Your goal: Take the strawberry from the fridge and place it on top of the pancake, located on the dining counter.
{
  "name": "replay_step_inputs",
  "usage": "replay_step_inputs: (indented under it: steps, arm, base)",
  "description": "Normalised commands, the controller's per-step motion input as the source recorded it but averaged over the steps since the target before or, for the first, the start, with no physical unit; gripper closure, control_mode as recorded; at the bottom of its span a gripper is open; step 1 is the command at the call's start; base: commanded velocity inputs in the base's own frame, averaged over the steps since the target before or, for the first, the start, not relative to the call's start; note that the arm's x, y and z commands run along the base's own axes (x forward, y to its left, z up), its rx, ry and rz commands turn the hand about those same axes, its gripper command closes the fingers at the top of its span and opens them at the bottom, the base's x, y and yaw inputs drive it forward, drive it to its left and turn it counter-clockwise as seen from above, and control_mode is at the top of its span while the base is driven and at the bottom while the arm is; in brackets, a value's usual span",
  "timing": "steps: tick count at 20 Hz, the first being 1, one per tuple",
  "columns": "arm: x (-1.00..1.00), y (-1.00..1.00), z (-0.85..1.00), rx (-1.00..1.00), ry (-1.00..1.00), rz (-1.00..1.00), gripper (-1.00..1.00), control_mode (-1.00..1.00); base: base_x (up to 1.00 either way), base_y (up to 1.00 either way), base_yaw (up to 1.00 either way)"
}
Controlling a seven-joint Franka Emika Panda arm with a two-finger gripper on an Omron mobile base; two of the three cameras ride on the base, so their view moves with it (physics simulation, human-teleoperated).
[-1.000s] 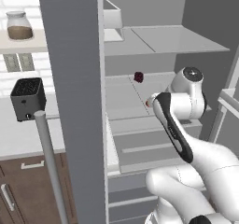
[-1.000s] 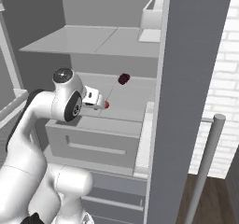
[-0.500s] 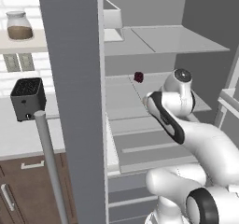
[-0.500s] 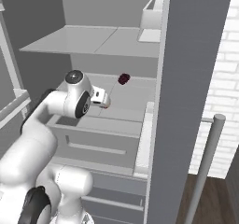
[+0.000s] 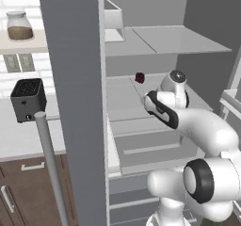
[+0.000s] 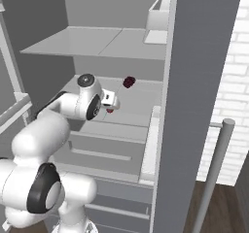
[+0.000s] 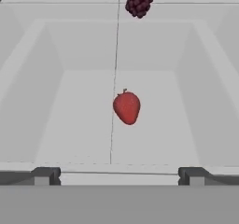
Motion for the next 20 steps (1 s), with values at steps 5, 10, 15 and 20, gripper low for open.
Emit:
replay_step_inputs:
  steps: [5,10,15,20]
  arm:
    - [0.43,-0.02,-0.23,0.00,0.00,0.00,-1.00,-1.00]
    - [0.38,-0.08,-0.17,0.00,0.00,0.00,-1.00,-1.00]
    - [0.34,-0.10,-0.08,0.00,0.00,0.00,-1.00,-1.00]
    - [0.26,-0.01,-0.13,0.00,0.00,0.00,-1.00,-1.00]
  base:
    - [0.00,0.00,0.00]
    - [0.00,0.00,0.00]
    - [0.00,0.00,0.00]
    - [0.00,0.00,0.00]
